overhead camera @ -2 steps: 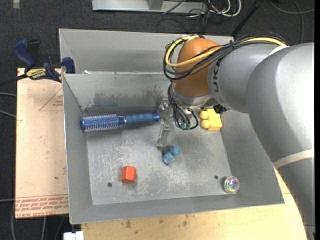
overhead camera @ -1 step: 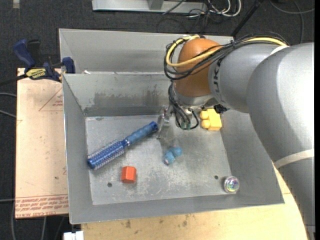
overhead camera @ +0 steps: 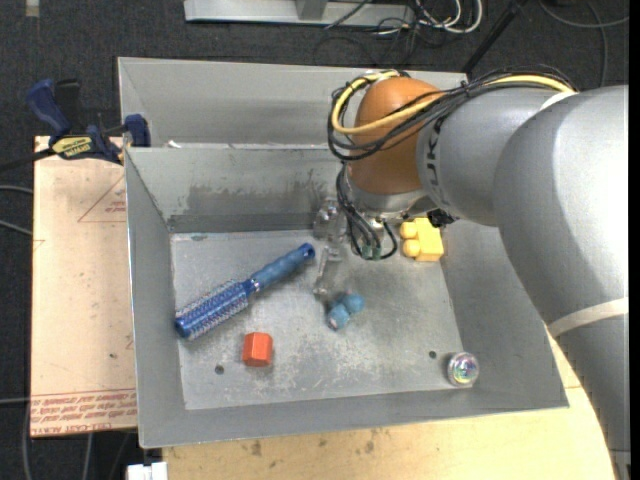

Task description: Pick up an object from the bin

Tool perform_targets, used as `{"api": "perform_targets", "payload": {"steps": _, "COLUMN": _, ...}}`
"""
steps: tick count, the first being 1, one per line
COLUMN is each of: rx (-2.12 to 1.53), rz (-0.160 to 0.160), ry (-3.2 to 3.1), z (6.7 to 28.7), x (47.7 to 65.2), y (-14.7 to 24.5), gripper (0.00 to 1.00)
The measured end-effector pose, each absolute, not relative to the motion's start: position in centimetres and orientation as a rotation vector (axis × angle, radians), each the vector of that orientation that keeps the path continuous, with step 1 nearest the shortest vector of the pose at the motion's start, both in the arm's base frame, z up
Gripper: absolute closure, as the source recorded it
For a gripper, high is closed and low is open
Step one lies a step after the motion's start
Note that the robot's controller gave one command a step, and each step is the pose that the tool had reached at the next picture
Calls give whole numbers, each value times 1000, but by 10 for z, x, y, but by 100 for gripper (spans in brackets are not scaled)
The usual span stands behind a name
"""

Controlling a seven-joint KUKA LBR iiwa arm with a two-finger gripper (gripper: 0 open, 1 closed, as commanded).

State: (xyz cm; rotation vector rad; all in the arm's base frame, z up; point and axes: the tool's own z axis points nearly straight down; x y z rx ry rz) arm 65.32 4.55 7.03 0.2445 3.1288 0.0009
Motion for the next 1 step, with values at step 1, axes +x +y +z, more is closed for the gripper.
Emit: {"api": "perform_targets", "payload": {"steps": 1, "rx": 305, "rz": 3, "ry": 3127, "z": 70, "x": 620, "y": 49, "gripper": 0}}
